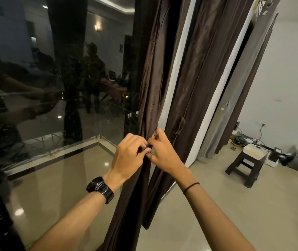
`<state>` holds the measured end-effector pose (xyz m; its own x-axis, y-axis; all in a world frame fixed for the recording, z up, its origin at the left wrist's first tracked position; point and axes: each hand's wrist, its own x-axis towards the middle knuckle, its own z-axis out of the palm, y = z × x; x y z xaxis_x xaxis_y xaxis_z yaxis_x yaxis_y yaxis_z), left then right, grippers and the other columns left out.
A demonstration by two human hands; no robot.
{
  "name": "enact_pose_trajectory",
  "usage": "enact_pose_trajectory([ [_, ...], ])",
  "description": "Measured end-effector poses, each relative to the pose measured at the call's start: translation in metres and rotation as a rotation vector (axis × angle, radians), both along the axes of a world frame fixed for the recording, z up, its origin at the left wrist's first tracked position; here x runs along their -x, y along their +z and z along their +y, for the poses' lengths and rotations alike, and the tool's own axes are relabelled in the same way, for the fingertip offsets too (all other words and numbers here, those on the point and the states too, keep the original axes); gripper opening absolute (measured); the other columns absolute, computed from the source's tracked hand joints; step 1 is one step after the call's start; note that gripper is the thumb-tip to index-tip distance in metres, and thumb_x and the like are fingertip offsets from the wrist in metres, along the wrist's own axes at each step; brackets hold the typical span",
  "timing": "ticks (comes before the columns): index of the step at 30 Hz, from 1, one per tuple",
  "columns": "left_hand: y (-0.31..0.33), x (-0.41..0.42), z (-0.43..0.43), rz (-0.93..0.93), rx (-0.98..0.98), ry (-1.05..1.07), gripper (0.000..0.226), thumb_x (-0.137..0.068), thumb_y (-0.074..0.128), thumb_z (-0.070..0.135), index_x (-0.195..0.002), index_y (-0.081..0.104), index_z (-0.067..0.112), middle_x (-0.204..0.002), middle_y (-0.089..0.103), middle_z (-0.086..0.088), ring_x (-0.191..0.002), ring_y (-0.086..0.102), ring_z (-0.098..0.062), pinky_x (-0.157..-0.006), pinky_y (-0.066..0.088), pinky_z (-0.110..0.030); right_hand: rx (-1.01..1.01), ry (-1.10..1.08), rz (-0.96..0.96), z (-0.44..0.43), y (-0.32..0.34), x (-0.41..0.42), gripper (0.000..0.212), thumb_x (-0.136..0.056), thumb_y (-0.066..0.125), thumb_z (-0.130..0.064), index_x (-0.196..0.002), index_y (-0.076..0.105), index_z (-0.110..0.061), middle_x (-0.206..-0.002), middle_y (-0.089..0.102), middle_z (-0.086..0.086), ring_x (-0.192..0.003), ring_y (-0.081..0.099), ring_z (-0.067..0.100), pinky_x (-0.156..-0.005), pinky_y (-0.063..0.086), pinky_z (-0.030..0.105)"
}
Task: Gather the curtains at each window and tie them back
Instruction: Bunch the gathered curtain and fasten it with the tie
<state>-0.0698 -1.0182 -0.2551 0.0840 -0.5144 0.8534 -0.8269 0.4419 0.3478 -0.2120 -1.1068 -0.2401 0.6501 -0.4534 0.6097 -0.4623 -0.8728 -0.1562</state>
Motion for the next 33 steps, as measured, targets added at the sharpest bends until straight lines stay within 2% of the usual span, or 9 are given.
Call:
enact_pose_trajectory([
  [4, 0.001, -0.006, 0.000, 0.095, -0.103, 0.057, 0.017, -0.087, 0.081, 0.016, -0.081, 0.064, 0.015, -0.080, 0.065, 0.001, -0.076, 0.061, -0.018, -0.067, 0.054, -0.040, -0.077, -0.106, -0.350, 0.019, -0.016, -0.007, 0.035, -0.084, 0.078, -0.013, -0.114, 0.061, -0.010, -0.111, 0.045, -0.007, -0.087, 0.047, 0.002, -0.078, 0.049, 0.014],
  [6, 0.004, -0.007, -0.002, 0.210, -0.194, 0.071, 0.020, -0.090, 0.078, 0.019, -0.081, 0.060, 0.018, -0.079, 0.065, 0.003, -0.075, 0.060, -0.016, -0.067, 0.051, -0.037, -0.048, -0.181, -0.480, 0.027, -0.030, -0.012, 0.033, -0.081, 0.083, -0.014, -0.104, 0.061, -0.010, -0.103, 0.048, -0.004, -0.078, 0.049, 0.006, -0.069, 0.052, 0.020],
  [10, 0.014, -0.006, -0.002, 0.169, -0.296, 0.111, 0.026, -0.097, 0.069, 0.019, -0.080, 0.048, 0.019, -0.074, 0.059, 0.003, -0.073, 0.057, -0.017, -0.063, 0.047, -0.035, 0.014, -0.254, -0.467, 0.034, -0.056, -0.018, 0.022, -0.083, 0.085, -0.024, -0.091, 0.070, -0.009, -0.086, 0.053, 0.001, -0.064, 0.050, 0.011, -0.057, 0.051, 0.028],
  [13, 0.024, -0.002, 0.002, -0.010, -0.350, 0.168, 0.030, -0.098, 0.064, 0.013, -0.083, 0.039, 0.020, -0.068, 0.054, 0.000, -0.069, 0.055, -0.023, -0.058, 0.045, -0.037, -0.060, -0.269, -0.486, 0.040, -0.062, -0.025, 0.024, -0.082, 0.086, -0.024, -0.101, 0.079, -0.011, -0.077, 0.053, -0.005, -0.059, 0.044, 0.002, -0.057, 0.044, 0.015],
  [16, 0.040, 0.001, 0.003, -0.069, -0.448, 0.186, 0.033, -0.097, 0.060, 0.013, -0.078, 0.035, 0.022, -0.066, 0.052, 0.000, -0.062, 0.054, -0.025, -0.054, 0.041, -0.035, -0.131, -0.284, -0.537, 0.044, -0.060, -0.033, 0.018, -0.081, 0.087, -0.025, -0.092, 0.081, -0.012, -0.071, 0.049, -0.012, -0.056, 0.041, -0.002, -0.058, 0.035, 0.006],
  [21, 0.065, 0.004, 0.008, -0.047, -0.662, 0.214, 0.018, -0.097, 0.055, 0.017, -0.088, 0.039, 0.016, -0.088, 0.049, -0.003, -0.083, 0.051, -0.032, -0.073, 0.045, -0.042, -0.121, -0.377, -0.552, 0.046, -0.059, -0.039, 0.016, -0.080, 0.086, -0.025, -0.080, 0.076, -0.013, -0.072, 0.064, -0.003, -0.059, 0.050, 0.004, -0.056, 0.040, 0.017],
  [26, 0.080, -0.001, 0.004, -0.037, -0.778, 0.191, 0.011, -0.094, 0.061, 0.022, -0.089, 0.052, 0.017, -0.089, 0.052, 0.001, -0.090, 0.058, -0.030, -0.076, 0.048, -0.041, 0.032, -0.365, -0.433, 0.052, -0.064, -0.035, 0.031, -0.099, 0.052, -0.034, -0.084, 0.070, -0.013, -0.074, 0.062, -0.002, -0.055, 0.056, 0.016, -0.048, 0.048, 0.032],
  [30, 0.072, -0.005, -0.001, 0.068, -0.624, 0.120, 0.025, -0.087, 0.078, 0.029, -0.074, 0.058, 0.021, -0.074, 0.062, 0.004, -0.081, 0.067, -0.026, -0.074, 0.054, -0.039, 0.063, -0.391, -0.355, 0.042, -0.056, -0.021, 0.040, -0.099, 0.050, -0.034, -0.067, 0.059, -0.014, -0.063, 0.054, 0.000, -0.048, 0.050, 0.020, -0.044, 0.043, 0.039],
  [33, 0.055, -0.009, -0.003, 0.242, -0.423, 0.105, 0.030, -0.084, 0.084, 0.029, -0.067, 0.060, 0.023, -0.063, 0.066, 0.006, -0.066, 0.069, -0.017, -0.069, 0.057, -0.040, -0.134, -0.338, -0.468, 0.034, -0.052, -0.011, 0.043, -0.095, 0.057, -0.033, -0.055, 0.049, -0.019, -0.052, 0.047, -0.004, -0.046, 0.042, 0.016, -0.049, 0.039, 0.040],
])
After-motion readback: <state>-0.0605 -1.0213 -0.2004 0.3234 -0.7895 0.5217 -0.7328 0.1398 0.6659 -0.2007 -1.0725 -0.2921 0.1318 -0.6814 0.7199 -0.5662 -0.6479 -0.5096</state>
